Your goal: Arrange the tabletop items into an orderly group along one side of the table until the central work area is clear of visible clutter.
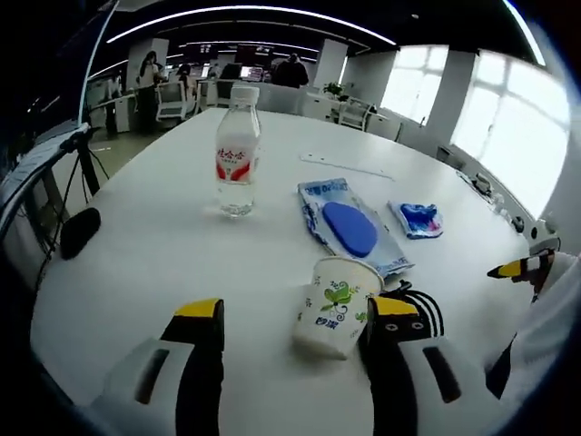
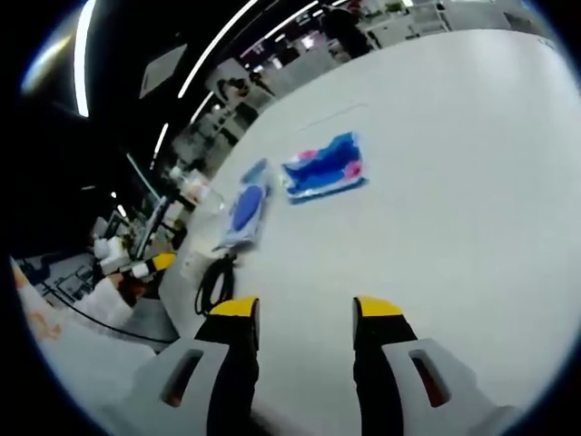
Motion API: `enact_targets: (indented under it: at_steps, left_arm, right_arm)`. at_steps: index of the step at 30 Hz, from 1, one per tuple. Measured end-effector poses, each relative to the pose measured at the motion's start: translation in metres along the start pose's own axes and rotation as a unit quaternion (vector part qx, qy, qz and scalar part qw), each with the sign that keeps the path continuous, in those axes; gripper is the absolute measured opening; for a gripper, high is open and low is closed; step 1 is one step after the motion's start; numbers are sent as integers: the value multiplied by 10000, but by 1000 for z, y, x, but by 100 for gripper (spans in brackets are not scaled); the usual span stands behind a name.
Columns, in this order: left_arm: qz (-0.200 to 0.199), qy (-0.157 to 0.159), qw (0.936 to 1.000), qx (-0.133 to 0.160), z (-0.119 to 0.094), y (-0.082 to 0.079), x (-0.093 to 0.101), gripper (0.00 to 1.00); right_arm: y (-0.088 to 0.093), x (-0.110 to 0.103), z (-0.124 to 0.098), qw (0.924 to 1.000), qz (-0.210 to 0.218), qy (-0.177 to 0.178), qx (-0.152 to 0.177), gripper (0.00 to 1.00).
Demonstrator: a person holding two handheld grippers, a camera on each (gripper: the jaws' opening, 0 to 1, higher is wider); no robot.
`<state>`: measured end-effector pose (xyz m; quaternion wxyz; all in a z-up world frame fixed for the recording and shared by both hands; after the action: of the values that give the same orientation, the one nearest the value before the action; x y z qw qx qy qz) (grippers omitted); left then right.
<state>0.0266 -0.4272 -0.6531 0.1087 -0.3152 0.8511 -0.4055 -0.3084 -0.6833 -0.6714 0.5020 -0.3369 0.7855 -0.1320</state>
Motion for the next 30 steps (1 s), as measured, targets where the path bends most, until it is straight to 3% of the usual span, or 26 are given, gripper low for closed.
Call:
enact_targets:
  at_steps: [3,7,11,14,17,20,23,25,27,30]
  left_arm:
    - [111,172,9998,-79,3,2,8,61]
    - [741,317,9963,-312,6,7,19,60]
    - [768,249,9959,-407,10,10,22,56]
    - [1191,212,9912,-547,10,12,23,51]
    - [1735,78,9822,-721,14,16,23,48]
    - [1872,146,9796,-722,15,16,28,37]
    - [1914,92,9791,-678,20,14,24,36]
    - [2128,56,9747,-680,21,14,22,36]
    - [2134,47,9750,-615,21,13,23,35]
    - [1574,158,9867,-363,18,7,24,35]
  right_arm:
    - [0,1,-1,10000,15,15,-6,39]
    - [0,2,-2,10000,31,39,11,39]
    - [1,3,-2,10000,32,55,-15,39]
    - [2,3,-2,10000,44,65,-27,39]
    - [2,4,-2,9999,64,88,-37,39]
    - [2,4,-2,9999,66,93,-39,39]
    - [1,4,-2,9999,66,89,-26,38]
    - [1,4,-1,9999,70,95,-26,38]
    - [1,4,-1,9999,75,111,-36,38]
    - [-1,3,-1,9999,66,109,-16,38]
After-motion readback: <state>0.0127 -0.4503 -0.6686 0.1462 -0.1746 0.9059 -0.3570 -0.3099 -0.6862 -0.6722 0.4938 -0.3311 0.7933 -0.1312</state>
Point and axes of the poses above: the point that each gripper's makers call its tool centre point, and the gripper's own axes: z roughly forward along the fingers, x roughly to its right, y roughly out of its underside, the point moved 8 cm from there along -z, roughly backward along the fingers, and after that the axes turned 12 degrees about -y, right-handed, at the moved point
